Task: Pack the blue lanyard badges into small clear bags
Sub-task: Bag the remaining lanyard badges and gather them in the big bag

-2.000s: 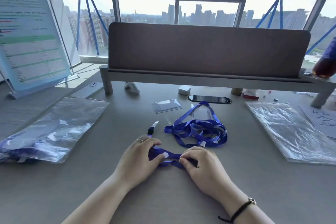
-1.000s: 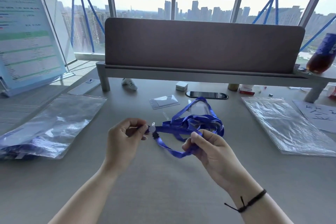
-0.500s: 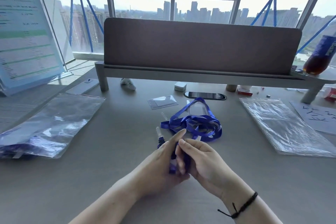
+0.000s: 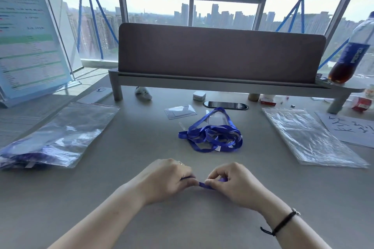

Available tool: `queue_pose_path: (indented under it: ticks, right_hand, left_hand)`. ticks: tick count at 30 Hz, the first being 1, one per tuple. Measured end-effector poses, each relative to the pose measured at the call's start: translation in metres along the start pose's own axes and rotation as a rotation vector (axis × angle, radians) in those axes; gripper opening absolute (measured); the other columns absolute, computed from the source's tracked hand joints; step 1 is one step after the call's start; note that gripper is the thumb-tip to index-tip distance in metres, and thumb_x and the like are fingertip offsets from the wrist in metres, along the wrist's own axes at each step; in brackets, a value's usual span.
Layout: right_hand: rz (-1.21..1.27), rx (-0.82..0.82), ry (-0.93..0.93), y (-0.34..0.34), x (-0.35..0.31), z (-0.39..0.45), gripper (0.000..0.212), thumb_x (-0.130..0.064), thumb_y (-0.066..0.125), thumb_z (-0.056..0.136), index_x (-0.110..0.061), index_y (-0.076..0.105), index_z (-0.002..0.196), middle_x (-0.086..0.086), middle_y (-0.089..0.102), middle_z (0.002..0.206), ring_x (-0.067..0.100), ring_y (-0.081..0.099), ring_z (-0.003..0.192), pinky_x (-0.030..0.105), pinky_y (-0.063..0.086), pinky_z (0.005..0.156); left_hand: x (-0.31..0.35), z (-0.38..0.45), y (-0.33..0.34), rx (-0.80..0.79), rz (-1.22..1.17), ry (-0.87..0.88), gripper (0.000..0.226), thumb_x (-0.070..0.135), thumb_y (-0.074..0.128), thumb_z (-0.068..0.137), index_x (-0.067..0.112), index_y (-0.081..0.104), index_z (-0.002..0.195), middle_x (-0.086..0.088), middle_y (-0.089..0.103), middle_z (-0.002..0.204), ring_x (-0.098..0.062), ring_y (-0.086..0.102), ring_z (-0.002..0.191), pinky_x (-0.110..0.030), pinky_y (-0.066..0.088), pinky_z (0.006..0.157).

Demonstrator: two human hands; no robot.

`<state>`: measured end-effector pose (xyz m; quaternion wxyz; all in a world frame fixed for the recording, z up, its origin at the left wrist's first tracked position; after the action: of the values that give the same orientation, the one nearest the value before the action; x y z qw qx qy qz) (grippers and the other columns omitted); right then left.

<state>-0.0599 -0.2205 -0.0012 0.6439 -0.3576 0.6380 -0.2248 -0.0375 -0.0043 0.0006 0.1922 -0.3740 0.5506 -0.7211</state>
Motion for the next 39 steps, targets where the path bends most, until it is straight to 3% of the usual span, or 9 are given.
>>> queue_pose_path:
  ticks: [4,10,14,19,20,23,28,34,39]
  right_hand:
    - [-0.125,0.025,-0.057,-0.001,0.007,-0.021,0.004,-0.049,0.070,0.085,-0.050,0.074,0.085,-0.013,0.062,0.086,0.000,0.058,0.082,0.022,0.048,0.075]
    - [-0.151,0.090,-0.113,0.006,0.013,-0.055,0.007,-0.052,0.074,0.079,-0.057,0.072,0.084,-0.025,0.058,0.096,-0.005,0.054,0.092,0.013,0.040,0.074]
    - [-0.150,0.091,-0.182,0.010,0.011,-0.061,0.003,-0.048,0.076,0.080,-0.048,0.075,0.082,-0.023,0.059,0.094,-0.002,0.052,0.098,0.013,0.038,0.077]
    - [-0.123,0.168,-0.227,0.006,-0.007,-0.052,0.017,-0.052,0.070,0.084,-0.037,0.074,0.091,-0.018,0.062,0.095,0.000,0.058,0.096,0.017,0.044,0.083]
    - [-0.119,0.192,-0.236,0.006,-0.013,-0.047,0.016,-0.051,0.069,0.086,-0.036,0.074,0.092,-0.019,0.063,0.095,0.001,0.058,0.095,0.020,0.046,0.082]
    - [-0.162,0.206,-0.241,0.008,-0.034,-0.023,0.015,-0.044,0.065,0.090,-0.033,0.073,0.096,-0.019,0.065,0.097,0.002,0.057,0.090,0.024,0.044,0.079]
    - [-0.325,0.128,-0.253,0.024,-0.072,0.033,0.026,-0.043,0.059,0.094,-0.031,0.070,0.114,-0.013,0.066,0.116,0.012,0.056,0.113,0.028,0.043,0.093]
    - [-0.512,0.088,-0.209,0.044,-0.091,0.121,0.046,-0.046,0.053,0.095,-0.025,0.056,0.135,0.002,0.056,0.138,0.024,0.050,0.129,0.042,0.036,0.110]
    - [-0.676,0.009,-0.071,0.058,-0.088,0.188,0.064,-0.055,0.041,0.095,-0.018,0.040,0.147,0.006,0.041,0.154,0.027,0.037,0.142,0.057,0.015,0.117]
  left_hand:
    - [-0.001,-0.016,0.005,-0.040,-0.076,-0.017,0.027,0.046,0.047,0.101,0.039,0.069,0.115,0.013,0.065,0.097,-0.002,0.057,0.093,-0.028,0.048,0.083]
    - [0.007,-0.057,0.011,0.039,-0.228,-0.019,0.020,0.036,0.064,0.095,0.041,0.074,0.111,0.018,0.057,0.094,0.001,0.057,0.093,-0.015,0.044,0.078]
    - [0.007,-0.072,0.007,0.100,-0.234,-0.059,0.016,0.046,0.072,0.086,0.047,0.074,0.101,0.018,0.062,0.091,-0.001,0.058,0.094,-0.021,0.049,0.079]
    - [-0.002,-0.066,-0.013,0.106,-0.365,-0.154,0.022,0.052,0.074,0.083,0.036,0.077,0.098,0.018,0.069,0.095,-0.003,0.064,0.093,-0.021,0.050,0.083]
    - [-0.006,-0.060,-0.017,0.139,-0.409,-0.179,0.011,0.047,0.071,0.088,0.038,0.076,0.090,0.019,0.069,0.089,-0.003,0.064,0.088,-0.021,0.049,0.080]
    - [-0.024,-0.041,-0.023,0.251,-0.351,-0.274,0.027,0.038,0.062,0.097,0.041,0.065,0.070,0.024,0.061,0.067,0.003,0.056,0.066,-0.018,0.043,0.066]
    - [-0.063,-0.010,-0.016,0.335,-0.272,-0.412,0.018,0.039,0.057,0.090,0.031,0.073,0.091,0.015,0.070,0.080,-0.001,0.062,0.073,-0.032,0.054,0.077]
    - [-0.091,-0.006,-0.010,0.607,-0.385,-0.517,0.012,0.019,0.066,0.092,0.022,0.076,0.100,0.012,0.069,0.081,-0.005,0.062,0.072,-0.019,0.044,0.069]
    - [-0.096,-0.002,-0.012,0.622,-0.413,-0.537,0.016,0.020,0.062,0.095,0.019,0.076,0.103,0.003,0.073,0.095,-0.015,0.065,0.086,-0.025,0.047,0.078]
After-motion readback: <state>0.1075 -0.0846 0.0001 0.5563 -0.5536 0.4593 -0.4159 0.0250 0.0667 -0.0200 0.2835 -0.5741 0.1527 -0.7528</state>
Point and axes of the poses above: each hand's wrist, its own z-axis towards the middle knuckle, its own y-axis out of the palm, x = y × z, the point moved 2 cm from there along z, towards the middle knuckle
